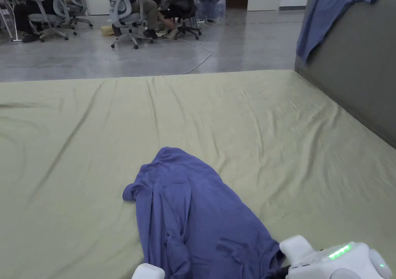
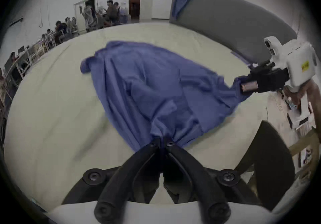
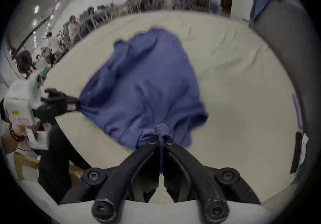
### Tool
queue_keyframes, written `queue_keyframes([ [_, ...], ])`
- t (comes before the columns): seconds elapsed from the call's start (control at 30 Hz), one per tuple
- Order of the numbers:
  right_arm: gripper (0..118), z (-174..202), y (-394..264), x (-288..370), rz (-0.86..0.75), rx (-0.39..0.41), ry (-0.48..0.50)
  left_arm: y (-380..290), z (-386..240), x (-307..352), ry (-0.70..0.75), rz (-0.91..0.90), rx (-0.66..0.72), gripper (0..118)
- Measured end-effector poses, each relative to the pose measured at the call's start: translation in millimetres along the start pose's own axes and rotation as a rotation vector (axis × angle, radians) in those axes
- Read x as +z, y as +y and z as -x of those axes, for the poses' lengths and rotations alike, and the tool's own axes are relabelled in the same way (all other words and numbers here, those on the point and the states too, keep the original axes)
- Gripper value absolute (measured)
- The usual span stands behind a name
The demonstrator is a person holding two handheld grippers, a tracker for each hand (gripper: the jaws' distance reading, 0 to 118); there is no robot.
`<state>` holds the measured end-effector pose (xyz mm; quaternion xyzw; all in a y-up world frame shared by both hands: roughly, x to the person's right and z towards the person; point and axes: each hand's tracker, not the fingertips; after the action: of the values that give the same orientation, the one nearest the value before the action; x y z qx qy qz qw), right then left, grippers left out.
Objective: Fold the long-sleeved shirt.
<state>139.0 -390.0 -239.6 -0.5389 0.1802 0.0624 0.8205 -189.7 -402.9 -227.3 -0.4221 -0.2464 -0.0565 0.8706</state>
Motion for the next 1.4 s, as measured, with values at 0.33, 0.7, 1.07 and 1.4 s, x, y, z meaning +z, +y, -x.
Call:
queue_keyframes([
  [0.33, 114, -18, 23, 96, -0.341, -0.217, -0.076, 40, 30, 83, 0.006, -0.147, 0.091, 116],
  [0.7, 70, -14, 77, 27, -0.165, -0.17, -0.181, 79, 42, 70, 0.027, -0.243, 0.043, 0],
  [1.07, 36, -34, 83, -59, -0.019, -0.106, -0.205, 211, 76, -25, 0.043, -0.244, -0.022, 0],
  [1.4, 0, -47, 80, -70, -0.018, -0.102, -0.126, 337, 135, -178, 0.156, -0.131, 0.016, 118],
])
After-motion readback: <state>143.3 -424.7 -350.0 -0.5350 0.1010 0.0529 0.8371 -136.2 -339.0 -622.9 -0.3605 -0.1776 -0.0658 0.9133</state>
